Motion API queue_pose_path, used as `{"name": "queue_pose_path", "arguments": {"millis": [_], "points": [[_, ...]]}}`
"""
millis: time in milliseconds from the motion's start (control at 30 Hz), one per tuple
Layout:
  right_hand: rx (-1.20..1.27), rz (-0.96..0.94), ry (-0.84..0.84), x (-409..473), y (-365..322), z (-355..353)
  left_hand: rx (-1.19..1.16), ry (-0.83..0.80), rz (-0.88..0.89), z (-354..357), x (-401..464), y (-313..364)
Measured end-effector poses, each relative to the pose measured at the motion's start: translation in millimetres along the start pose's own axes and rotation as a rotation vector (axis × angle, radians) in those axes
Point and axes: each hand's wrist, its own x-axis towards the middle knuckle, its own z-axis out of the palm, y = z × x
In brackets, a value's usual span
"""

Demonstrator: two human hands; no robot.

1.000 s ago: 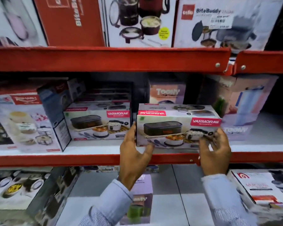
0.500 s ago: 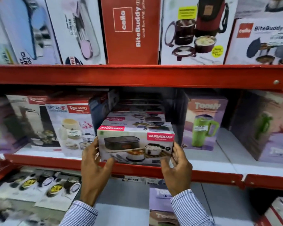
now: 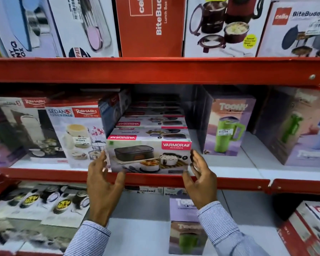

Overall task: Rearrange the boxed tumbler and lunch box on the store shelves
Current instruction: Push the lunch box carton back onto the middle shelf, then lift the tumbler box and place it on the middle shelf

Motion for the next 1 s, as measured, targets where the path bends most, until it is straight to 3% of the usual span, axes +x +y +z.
{"name": "queue_pose_path", "arguments": {"millis": [100, 167, 267, 333, 400, 467, 533, 633, 733, 1000], "points": [[0.011, -0.027, 0.024, -12.9, 12.2, -25.0, -0.067, 0.101, 0.043, 3.5, -29.6, -5.9], [-0.020, -0.079, 0.127, -26.8, 26.7, -46.1, -0.127, 0.064, 0.012, 12.9, -55.5, -16.5], [-0.087, -0.063, 0.249, -51.8, 58.4, -74.0, -0.091, -0.176, -0.110, 40.6, -93.7, -42.8], [-0.181, 0.038, 0.232, -66.7, 87.3, -82.0, -0.063, -0.382, -0.237, 60.3, -111.9, -59.9], [-0.271, 0.219, 0.090, -79.7, 120.0, -83.3, -0.003, -0.563, -0.320, 80.7, -124.7, -74.6], [-0.237, 0.483, -0.157, -91.2, 146.1, -79.7, 0.011, -0.722, -0.387, 99.8, -133.4, -81.9], [-0.172, 0.607, -0.324, -100.0, 161.3, -73.4, -0.042, -0.809, -0.437, 115.5, -139.1, -86.6], [-0.117, 0.588, -0.388, -106.4, 166.3, -65.9, -0.080, -0.798, -0.383, 132.9, -146.5, -91.6], [-0.089, 0.560, -0.350, -109.1, 160.1, -72.9, -0.059, -0.728, -0.276, 133.6, -154.5, -82.5], [0.007, 0.299, -0.192, -99.9, 83.8, -130.0, -0.087, -0.490, 0.056, 78.4, -152.3, 16.1]]}}
